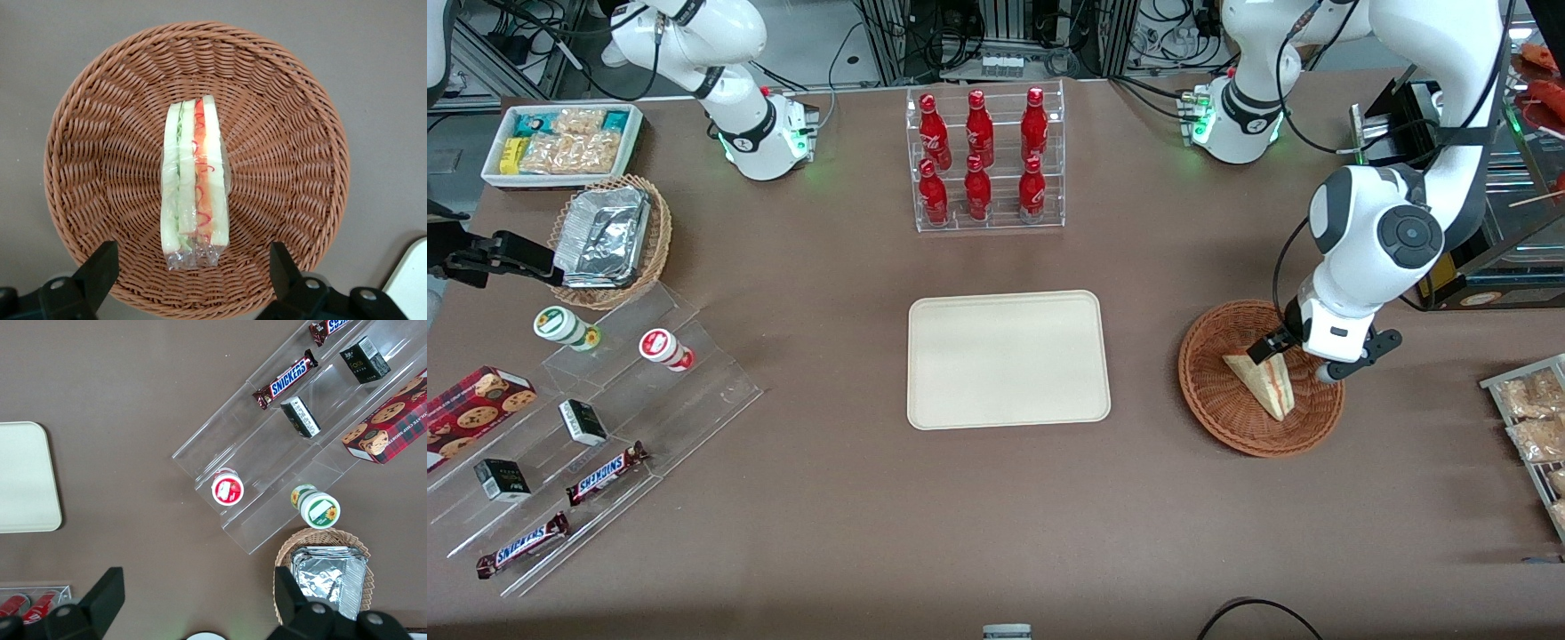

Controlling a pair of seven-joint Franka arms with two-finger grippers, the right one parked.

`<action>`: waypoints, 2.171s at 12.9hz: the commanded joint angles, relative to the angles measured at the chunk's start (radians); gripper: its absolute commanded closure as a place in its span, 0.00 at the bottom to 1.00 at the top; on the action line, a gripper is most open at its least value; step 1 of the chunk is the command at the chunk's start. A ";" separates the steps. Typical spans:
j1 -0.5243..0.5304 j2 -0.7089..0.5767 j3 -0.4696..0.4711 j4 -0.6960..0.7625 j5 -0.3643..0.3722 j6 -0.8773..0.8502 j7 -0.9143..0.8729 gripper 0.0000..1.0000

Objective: Place sandwich from basket to tray
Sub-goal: 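Close the left gripper on the sandwich's crust edge, then lift the sandwich and carry it with the left gripper over the tray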

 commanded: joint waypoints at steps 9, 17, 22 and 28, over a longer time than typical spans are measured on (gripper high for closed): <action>-0.003 0.116 0.011 -0.013 -0.001 0.147 -0.055 0.00; -0.003 0.145 0.013 -0.009 0.001 0.108 -0.082 1.00; -0.002 0.119 0.014 0.146 0.001 -0.160 0.062 1.00; -0.107 0.197 0.005 0.433 -0.002 -0.418 0.063 1.00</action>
